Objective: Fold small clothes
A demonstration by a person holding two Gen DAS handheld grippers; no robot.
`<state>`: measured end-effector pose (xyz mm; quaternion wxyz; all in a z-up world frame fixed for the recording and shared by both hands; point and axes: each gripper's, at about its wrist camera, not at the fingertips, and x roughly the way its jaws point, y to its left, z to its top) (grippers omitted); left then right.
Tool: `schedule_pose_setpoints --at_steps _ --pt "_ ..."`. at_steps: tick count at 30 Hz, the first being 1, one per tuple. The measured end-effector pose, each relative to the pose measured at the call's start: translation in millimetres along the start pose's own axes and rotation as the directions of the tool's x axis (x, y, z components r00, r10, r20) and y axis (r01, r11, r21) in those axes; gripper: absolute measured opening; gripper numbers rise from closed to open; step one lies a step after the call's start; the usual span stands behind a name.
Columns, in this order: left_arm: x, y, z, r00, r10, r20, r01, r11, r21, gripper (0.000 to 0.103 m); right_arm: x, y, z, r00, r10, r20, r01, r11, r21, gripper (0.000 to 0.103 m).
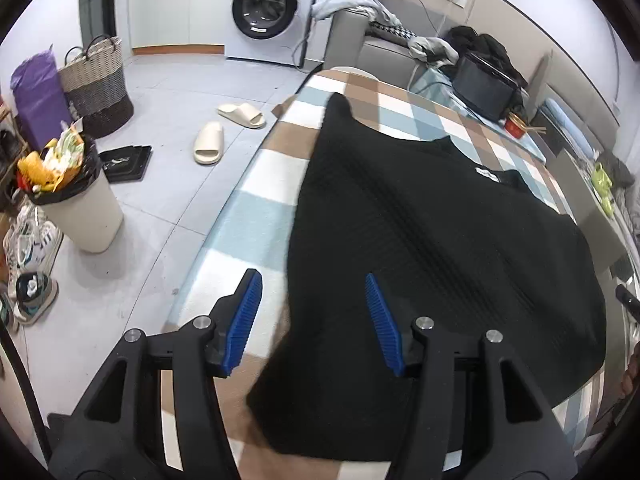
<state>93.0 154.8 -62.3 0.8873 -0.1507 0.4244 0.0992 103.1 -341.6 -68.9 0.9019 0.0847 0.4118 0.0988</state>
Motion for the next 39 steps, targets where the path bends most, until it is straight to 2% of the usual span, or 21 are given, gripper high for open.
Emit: schedule_pose_setpoints --at_steps 3,6,8,12,15,16,18,19,21,25,28,30,32,34,37,39 --pt "-5 1 -1 1.0 -0.027 0.007 0.027 1.0 -0.003 0.051 14 6 0 0.999 0.023 -0.026 -0.023 1.0 -0.005 0.047" --pt "-6 -17 -2 0.994 -0.109 0.007 0.108 0.994 0.023 0.051 30 17 0 0.996 0.057 -0.061 -0.058 0.998 -0.018 0.049" --pt "3 -40 -1 0.984 -0.177 -0.024 0.178 0.982 0.057 0.052 44 26 -2 0.992 0.082 -0.091 -0.085 0.996 -0.028 0.049" --pt "24 -88 0 0.969 -0.236 -0.067 0.245 0.955 0.167 0.052 67 47 -8 0.986 0.09 -0.141 -0.101 0.993 -0.067 0.049" --pt "47 -113 1 0.967 -0.229 -0.109 0.248 0.941 0.23 0.052 80 56 -14 0.983 0.088 -0.16 -0.104 0.99 -0.096 0.049" --pt "57 -119 0 0.972 -0.198 -0.129 0.225 0.942 0.249 0.052 83 57 -15 0.983 0.079 -0.163 -0.096 0.99 -0.104 0.05" --pt "66 -119 -1 0.978 -0.152 -0.141 0.185 0.945 0.268 0.052 86 56 -19 0.985 0.052 -0.167 -0.073 0.99 -0.121 0.051" --pt "66 -114 -1 0.979 -0.156 -0.128 0.186 0.945 0.271 0.052 85 54 -19 0.985 0.048 -0.164 -0.069 0.99 -0.122 0.051" --pt "63 -97 1 0.979 -0.167 -0.114 0.191 0.951 0.242 0.052 83 44 -20 0.987 0.036 -0.159 -0.054 0.993 -0.109 0.053" --pt "61 -56 12 0.989 -0.12 -0.083 0.133 0.977 0.168 0.052 78 22 -18 0.988 0.013 -0.156 -0.026 0.996 -0.081 0.053" --pt "59 -42 20 0.987 -0.135 -0.088 0.146 0.982 0.123 0.051 76 15 -14 0.988 0.009 -0.157 -0.02 0.997 -0.071 0.053" --pt "51 -48 24 0.992 -0.105 -0.071 0.114 0.984 0.139 0.051 75 19 -9 0.988 -0.01 -0.152 -0.003 0.996 -0.086 0.054" --pt "46 -62 29 0.989 -0.138 -0.053 0.145 0.974 0.175 0.052 77 26 -4 0.989 -0.007 -0.145 -0.008 0.995 -0.104 0.056" --pt "47 -73 33 0.987 -0.153 -0.042 0.159 0.966 0.205 0.059 82 34 0 0.99 0.013 -0.144 -0.029 0.994 -0.105 0.058" --pt "64 -85 37 0.988 -0.134 -0.073 0.148 0.96 0.238 0.06 94 43 4 0.987 0.029 -0.156 -0.047 0.992 -0.113 0.062" --pt "81 -80 39 0.99 -0.094 -0.109 0.116 0.968 0.221 0.06 103 45 5 0.985 0.025 -0.172 -0.046 0.992 -0.12 0.063"
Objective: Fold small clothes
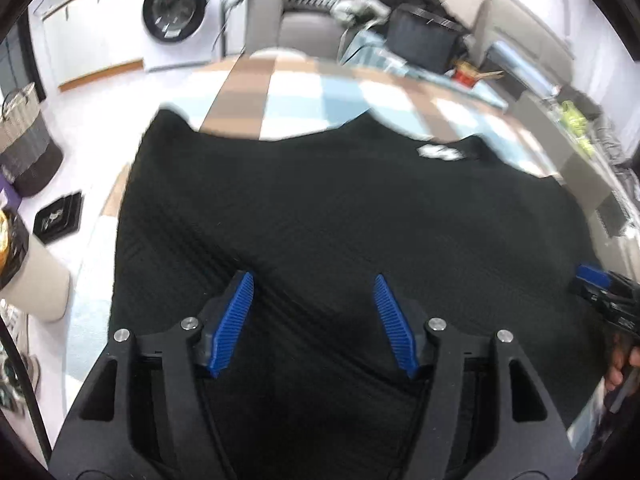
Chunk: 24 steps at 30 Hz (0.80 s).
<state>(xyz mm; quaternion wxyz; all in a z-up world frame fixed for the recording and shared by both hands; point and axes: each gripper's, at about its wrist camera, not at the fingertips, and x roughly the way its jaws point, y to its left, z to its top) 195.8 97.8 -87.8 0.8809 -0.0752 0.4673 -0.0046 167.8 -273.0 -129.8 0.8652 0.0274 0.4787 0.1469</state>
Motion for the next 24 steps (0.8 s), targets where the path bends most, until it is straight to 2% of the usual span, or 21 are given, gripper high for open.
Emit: schedule_pose_setpoints --at_steps 2,5,6,7,10,12,15,17,19,21,24 --pt "-3 11 -1 1.0 0.005 0.028 -0.005 1.0 -0.016 0.06 3 -2 1 0.999 -0.034 0.0 0.034 0.999 -0.032 0.063" --pt "-14 27 -8 0.999 0.034 0.023 -0.033 0.998 -0.054 0.06 1 -9 -2 0.988 -0.152 -0.001 0.151 0.986 -0.074 0.068" --pt "-18 31 -11 1.0 0.019 0.023 -0.017 0.997 -0.069 0.06 -2 -14 -4 0.985 -0.174 0.003 0.174 0.982 -0.072 0.068" --pt "-22 34 -13 1.0 0.012 0.027 -0.009 0.997 -0.076 0.06 -4 -18 -6 0.985 -0.175 0.002 0.175 0.982 -0.065 0.068" --pt "-36 27 -26 0.997 0.078 0.022 -0.076 0.995 -0.063 0.06 -13 -19 -11 0.982 -0.189 0.007 0.189 0.98 -0.062 0.07" --pt "-48 22 -37 0.999 0.047 0.026 -0.045 0.997 -0.07 0.06 -21 -12 -16 0.983 -0.185 0.016 0.185 0.981 -0.066 0.075" --pt "-61 1 -55 1.0 0.002 0.031 0.0 0.999 -0.053 0.061 -26 5 -23 0.993 -0.113 0.024 0.114 0.992 -0.061 0.078" --pt "-64 -17 -65 0.999 -0.019 0.029 0.02 0.999 -0.03 0.061 -23 26 -26 0.997 -0.073 0.022 0.075 0.992 -0.1 0.08" --pt "-60 -32 -72 0.999 -0.037 0.019 0.037 0.999 -0.008 0.063 -18 43 -29 0.997 -0.073 0.023 0.076 0.987 -0.143 0.08" --pt "-56 -45 -80 0.999 -0.035 0.001 0.035 0.999 0.013 0.063 -11 54 -33 0.994 -0.111 0.021 0.113 0.978 -0.176 0.08" --pt "-54 -55 -91 1.0 -0.024 -0.007 0.025 1.0 0.018 0.064 -13 46 -37 0.994 -0.11 0.015 0.111 0.984 -0.142 0.082"
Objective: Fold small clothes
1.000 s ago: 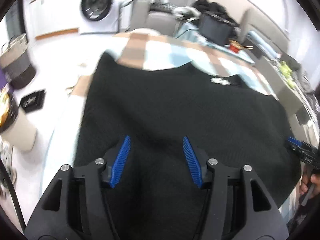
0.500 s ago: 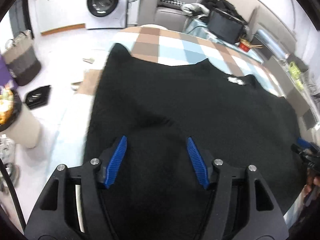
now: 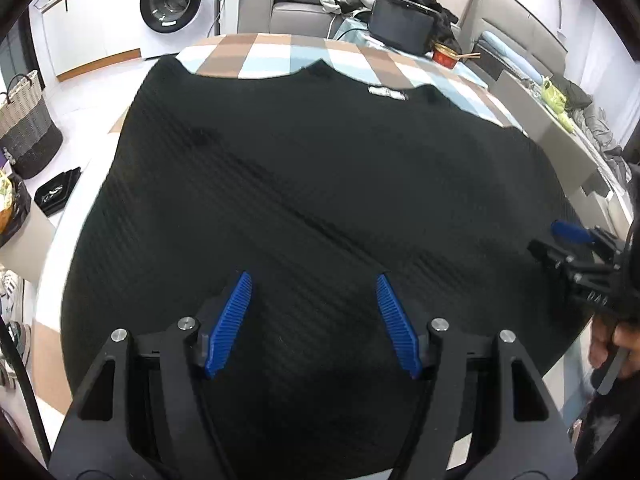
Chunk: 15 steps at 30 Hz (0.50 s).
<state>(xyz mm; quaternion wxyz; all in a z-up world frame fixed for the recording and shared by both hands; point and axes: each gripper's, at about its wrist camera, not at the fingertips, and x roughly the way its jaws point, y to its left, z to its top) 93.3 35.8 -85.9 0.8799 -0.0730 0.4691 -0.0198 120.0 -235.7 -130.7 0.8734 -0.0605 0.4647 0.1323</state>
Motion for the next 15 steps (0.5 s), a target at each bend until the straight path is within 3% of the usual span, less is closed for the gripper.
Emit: schedule_pose_setpoints --at_steps 5,11,15 --pt "-6 -4 -10 1.0 0.013 0.009 -0.013 1.0 -0.003 0.067 -12 -27 -21 0.997 -0.073 -0.024 0.074 0.997 0.032 0.082" --pt "-8 -6 -15 0.999 0.037 0.01 -0.037 0.999 -0.001 0.07 -38 -41 -47 0.998 -0.056 -0.018 0.058 0.992 0.111 0.082" --pt "-11 -11 -16 0.999 0.041 0.017 -0.042 0.999 0.007 0.071 -52 -33 -59 0.999 0.032 -0.005 -0.03 0.986 0.162 0.082"
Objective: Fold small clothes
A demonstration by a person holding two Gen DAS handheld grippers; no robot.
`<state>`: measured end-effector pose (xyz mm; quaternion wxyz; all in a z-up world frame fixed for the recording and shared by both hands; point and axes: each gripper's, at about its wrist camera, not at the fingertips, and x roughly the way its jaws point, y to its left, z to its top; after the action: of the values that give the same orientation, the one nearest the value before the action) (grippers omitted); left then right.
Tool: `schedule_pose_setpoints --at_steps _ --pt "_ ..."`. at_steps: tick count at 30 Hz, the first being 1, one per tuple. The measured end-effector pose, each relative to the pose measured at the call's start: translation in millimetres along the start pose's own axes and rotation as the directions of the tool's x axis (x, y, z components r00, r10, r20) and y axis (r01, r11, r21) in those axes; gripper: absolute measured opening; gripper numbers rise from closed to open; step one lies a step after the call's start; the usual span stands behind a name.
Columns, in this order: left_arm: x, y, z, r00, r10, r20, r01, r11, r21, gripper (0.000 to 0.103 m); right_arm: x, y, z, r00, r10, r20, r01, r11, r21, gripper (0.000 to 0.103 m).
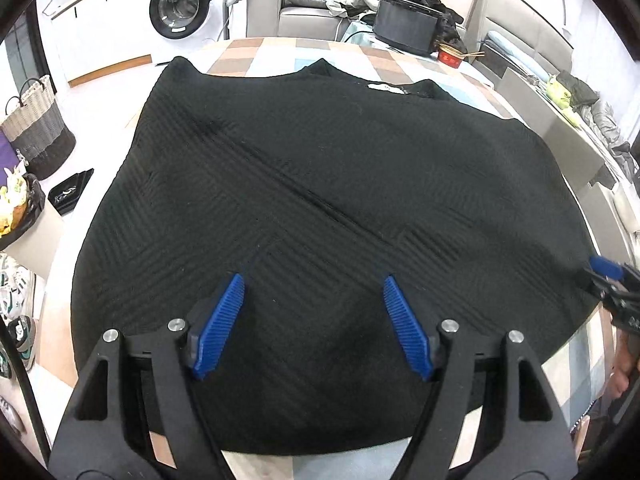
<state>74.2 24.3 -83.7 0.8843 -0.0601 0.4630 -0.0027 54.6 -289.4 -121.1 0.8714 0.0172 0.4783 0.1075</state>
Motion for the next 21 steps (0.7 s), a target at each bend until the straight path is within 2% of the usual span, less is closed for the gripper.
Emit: schedule_pose_setpoints --at_steps 7,13,16,21 --pt "-12 -15 -10 1.0 0.011 0.021 -0.011 1.0 0.005 0.081 -10 17 -16 0.996 0.089 -0.031 -0.088 0.995 0.041 0.082" --pt "-20 -26 -17 0.998 0.037 0.047 -0.038 0.999 0.025 0.089 -10 23 -26 0.981 0.183 -0.07 -0.173 0.977 0.124 0.085" --pt "-22 -28 -20 0.999 0.013 0.052 -0.014 1.0 0.007 0.1 -7 26 -34 0.968 0.236 -0.087 -0.218 0.96 0.178 0.088" --pt "-20 -28 -28 0.999 -0.028 0.031 0.029 1.0 -0.012 0.101 -7 33 -42 0.945 0.315 -0.089 -0.285 0.925 0.249 0.09"
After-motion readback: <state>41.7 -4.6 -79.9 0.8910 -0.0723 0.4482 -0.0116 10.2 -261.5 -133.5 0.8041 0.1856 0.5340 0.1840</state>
